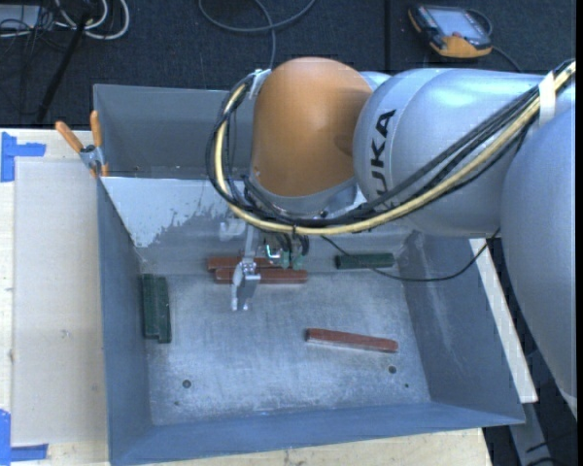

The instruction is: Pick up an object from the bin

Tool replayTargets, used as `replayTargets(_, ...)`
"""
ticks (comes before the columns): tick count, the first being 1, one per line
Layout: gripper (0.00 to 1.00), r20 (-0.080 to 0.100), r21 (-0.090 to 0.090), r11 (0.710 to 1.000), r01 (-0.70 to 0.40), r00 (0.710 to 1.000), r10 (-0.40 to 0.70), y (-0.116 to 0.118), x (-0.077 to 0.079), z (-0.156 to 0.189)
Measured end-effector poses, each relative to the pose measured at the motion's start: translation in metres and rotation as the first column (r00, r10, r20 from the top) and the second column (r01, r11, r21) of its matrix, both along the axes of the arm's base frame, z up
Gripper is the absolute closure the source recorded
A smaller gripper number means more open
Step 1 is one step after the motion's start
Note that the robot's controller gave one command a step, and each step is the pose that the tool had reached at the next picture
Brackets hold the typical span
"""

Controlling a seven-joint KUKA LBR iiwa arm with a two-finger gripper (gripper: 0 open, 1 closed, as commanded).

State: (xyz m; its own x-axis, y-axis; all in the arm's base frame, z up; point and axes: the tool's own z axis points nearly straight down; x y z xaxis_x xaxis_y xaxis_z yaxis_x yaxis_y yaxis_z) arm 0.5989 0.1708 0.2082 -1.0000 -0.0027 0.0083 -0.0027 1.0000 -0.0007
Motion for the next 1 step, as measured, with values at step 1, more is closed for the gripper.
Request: replayTargets(1,0.0,0.007,0.001,1.0,0.003,1.0,-0.003,-0.0008,0.0017,0.0049)
